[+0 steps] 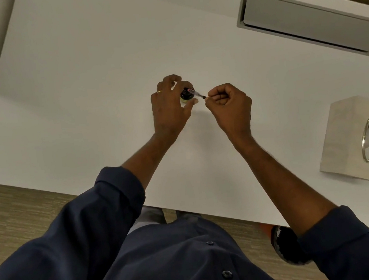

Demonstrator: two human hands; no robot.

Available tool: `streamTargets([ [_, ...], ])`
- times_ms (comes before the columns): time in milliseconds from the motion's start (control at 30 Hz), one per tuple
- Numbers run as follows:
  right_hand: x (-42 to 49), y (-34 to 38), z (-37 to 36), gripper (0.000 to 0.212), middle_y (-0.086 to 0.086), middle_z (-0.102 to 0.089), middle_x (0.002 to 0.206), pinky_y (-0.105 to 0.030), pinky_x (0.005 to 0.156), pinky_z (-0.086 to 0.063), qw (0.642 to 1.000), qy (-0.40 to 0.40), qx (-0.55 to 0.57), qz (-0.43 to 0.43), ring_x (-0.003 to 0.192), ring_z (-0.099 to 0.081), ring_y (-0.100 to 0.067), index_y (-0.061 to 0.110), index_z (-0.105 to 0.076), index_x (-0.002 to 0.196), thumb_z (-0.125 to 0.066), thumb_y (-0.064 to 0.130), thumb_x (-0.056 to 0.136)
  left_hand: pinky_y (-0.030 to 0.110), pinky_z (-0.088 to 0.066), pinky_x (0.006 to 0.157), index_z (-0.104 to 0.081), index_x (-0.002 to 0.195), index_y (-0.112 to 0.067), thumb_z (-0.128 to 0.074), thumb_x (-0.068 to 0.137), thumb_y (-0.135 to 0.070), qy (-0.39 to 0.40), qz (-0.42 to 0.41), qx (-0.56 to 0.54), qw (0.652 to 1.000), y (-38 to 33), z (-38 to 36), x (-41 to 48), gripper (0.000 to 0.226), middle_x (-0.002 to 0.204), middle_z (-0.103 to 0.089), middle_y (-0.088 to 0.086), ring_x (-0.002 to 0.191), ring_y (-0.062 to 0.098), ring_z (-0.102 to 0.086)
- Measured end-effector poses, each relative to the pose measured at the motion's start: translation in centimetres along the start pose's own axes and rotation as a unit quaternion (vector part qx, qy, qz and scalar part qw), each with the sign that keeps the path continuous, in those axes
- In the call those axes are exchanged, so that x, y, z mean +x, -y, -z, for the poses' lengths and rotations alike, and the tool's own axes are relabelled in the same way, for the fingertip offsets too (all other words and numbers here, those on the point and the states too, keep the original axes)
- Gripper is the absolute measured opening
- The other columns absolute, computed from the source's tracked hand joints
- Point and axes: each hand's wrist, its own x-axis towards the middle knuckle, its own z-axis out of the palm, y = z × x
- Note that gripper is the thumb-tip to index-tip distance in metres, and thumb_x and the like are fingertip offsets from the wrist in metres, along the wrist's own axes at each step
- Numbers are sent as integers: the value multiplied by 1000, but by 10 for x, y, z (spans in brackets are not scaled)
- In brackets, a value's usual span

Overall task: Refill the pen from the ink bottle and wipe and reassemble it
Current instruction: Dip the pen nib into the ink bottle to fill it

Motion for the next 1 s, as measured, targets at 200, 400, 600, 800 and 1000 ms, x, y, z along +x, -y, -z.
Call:
streamTargets([
  [200, 10, 6, -4, 16, 1, -72, 82, -8, 69, -51, 999, 9, -32, 35, 69, -63, -5, 10, -73, 95, -76, 5, 80, 31, -37, 89, -71, 102, -32, -70, 84, -49, -28, -9, -8, 1000, 5, -7, 8, 26, 128, -59, -5, 116, 15, -55],
  [400, 18, 14, -9, 18, 0, -71, 84, -6, 69, -49, 997, 14, -53, 57, 69, -62, -2, 8, -71, 99, -77, 8, 81, 36, -42, 88, -69, 98, -34, -65, 86, -48, -54, -6, -11, 998, 5, -12, 9, 19, 125, -59, -8, 112, 13, -57],
  [600, 26, 24, -10, 21, 2, -71, 93, -13, 70, -56, 996, 23, -62, 59, 79, -68, -8, 10, -70, 104, -75, 9, 84, 36, -42, 89, -73, 98, -34, -66, 87, -47, -56, 6, -13, 998, 10, -15, 11, 18, 122, -62, -10, 109, 12, -59],
  [800, 31, 24, -8, 16, 3, -74, 93, -36, 72, -64, 992, 32, -91, 77, 84, -72, -10, 10, -73, 103, -71, 9, 87, 36, -42, 90, -76, 98, -34, -68, 88, -44, -65, 12, -35, 997, 14, -21, 11, 16, 118, -65, -11, 107, 11, -60],
  [1000, 39, 31, -9, 12, 0, -76, 93, -10, 78, -54, 982, 58, -128, 130, 81, -71, -7, 10, -74, 101, -72, 12, 90, 35, -40, 92, -77, 98, -34, -70, 86, -47, -60, 24, -44, 997, 18, -23, 12, 19, 118, -66, -11, 107, 11, -61],
])
